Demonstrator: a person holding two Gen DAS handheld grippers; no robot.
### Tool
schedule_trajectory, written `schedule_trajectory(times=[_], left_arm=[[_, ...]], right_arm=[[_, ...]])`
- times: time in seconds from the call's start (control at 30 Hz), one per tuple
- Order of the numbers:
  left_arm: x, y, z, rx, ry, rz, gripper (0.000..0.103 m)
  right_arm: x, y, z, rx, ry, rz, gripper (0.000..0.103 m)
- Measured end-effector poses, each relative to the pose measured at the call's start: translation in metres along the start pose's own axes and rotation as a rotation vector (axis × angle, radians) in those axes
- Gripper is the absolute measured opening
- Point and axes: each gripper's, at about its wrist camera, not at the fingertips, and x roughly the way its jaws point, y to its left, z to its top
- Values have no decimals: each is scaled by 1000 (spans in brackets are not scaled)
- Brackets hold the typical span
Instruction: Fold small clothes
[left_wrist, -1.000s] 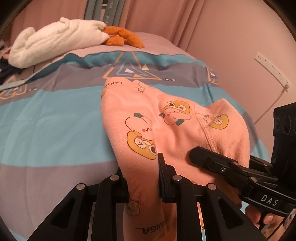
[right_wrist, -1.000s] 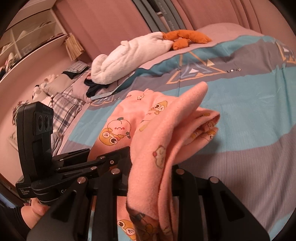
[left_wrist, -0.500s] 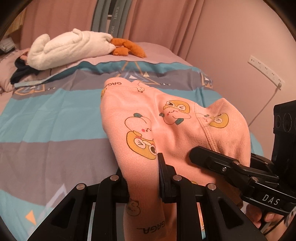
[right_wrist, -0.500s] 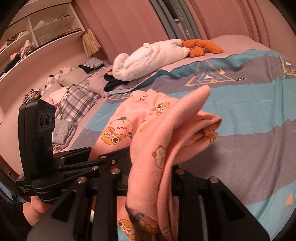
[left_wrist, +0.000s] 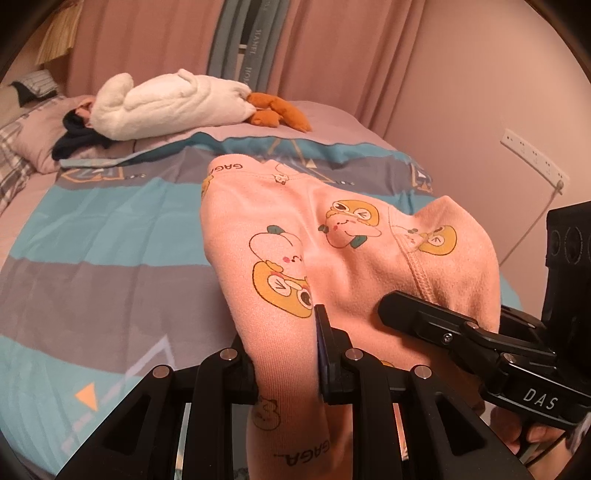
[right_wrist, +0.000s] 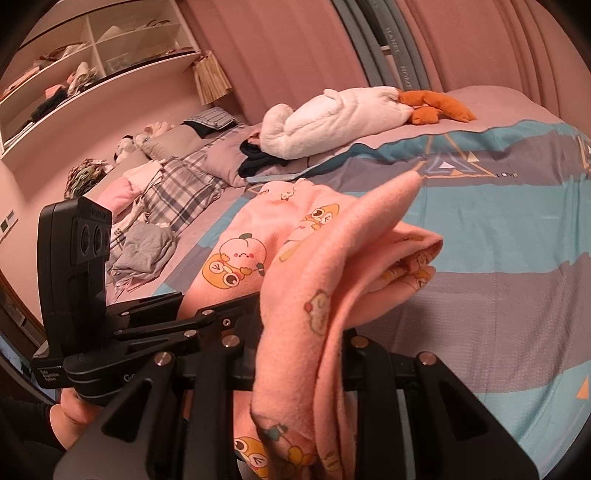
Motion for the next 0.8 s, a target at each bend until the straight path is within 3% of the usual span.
schedule_trajectory(times=[0.8], left_arm=[[-35, 24, -9, -83, -73, 63, 20]], right_arm=[[17, 47, 18, -125, 17, 66, 25]])
